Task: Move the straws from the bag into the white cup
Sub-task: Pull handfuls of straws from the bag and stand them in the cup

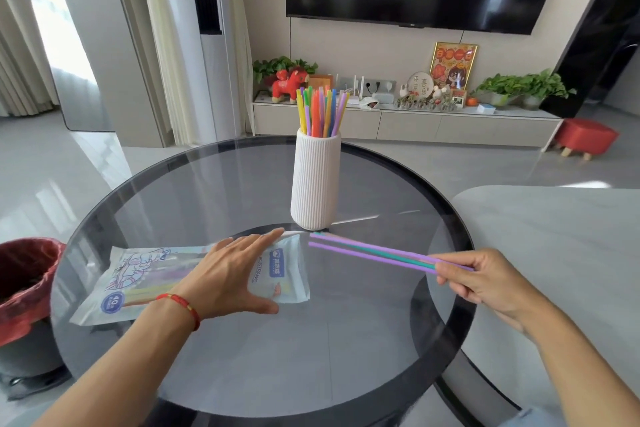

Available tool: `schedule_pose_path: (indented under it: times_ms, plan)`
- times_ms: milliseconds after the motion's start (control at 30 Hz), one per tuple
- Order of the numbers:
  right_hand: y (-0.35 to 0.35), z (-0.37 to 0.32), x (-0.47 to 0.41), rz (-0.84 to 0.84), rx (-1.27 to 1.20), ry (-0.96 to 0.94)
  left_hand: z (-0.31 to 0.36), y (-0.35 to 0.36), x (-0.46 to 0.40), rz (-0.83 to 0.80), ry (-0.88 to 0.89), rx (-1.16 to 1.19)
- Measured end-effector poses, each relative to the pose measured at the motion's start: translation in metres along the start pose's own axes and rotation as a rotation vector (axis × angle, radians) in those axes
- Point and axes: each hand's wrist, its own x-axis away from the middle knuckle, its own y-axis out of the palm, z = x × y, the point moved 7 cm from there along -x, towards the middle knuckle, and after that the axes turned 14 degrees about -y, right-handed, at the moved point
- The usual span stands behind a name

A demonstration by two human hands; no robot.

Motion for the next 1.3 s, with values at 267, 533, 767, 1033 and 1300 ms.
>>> schedule_pose_path:
  times_ms: [267, 533, 767, 1033, 1300]
  plan:
    - [0.017, -0.038, 0.006, 0.034, -0.063, -0.138, 0.120, -0.054, -0.001, 0.503, 0.318, -0.091]
    - [0.026, -0.061, -0.003, 0.141, -0.435, -0.217, 0.154, -0.029, -0.056, 0.188, -0.002, -0.014]
    - [0.091, -0.118, -0.034, 0.230, 0.112, -0.485, 0.166, -0.015, -0.073, 0.136, -0.315, 0.876]
    - [0.128, -0.121, -0.057, 0.023, 0.499, -0.480, 0.144, 0.017, -0.064, 0.091, -0.349, 1.179]
    - [0.139, -0.106, -0.062, -0.039, 0.533, -0.507, 0.131, 0.016, -0.059, 0.163, -0.314, 1.093]
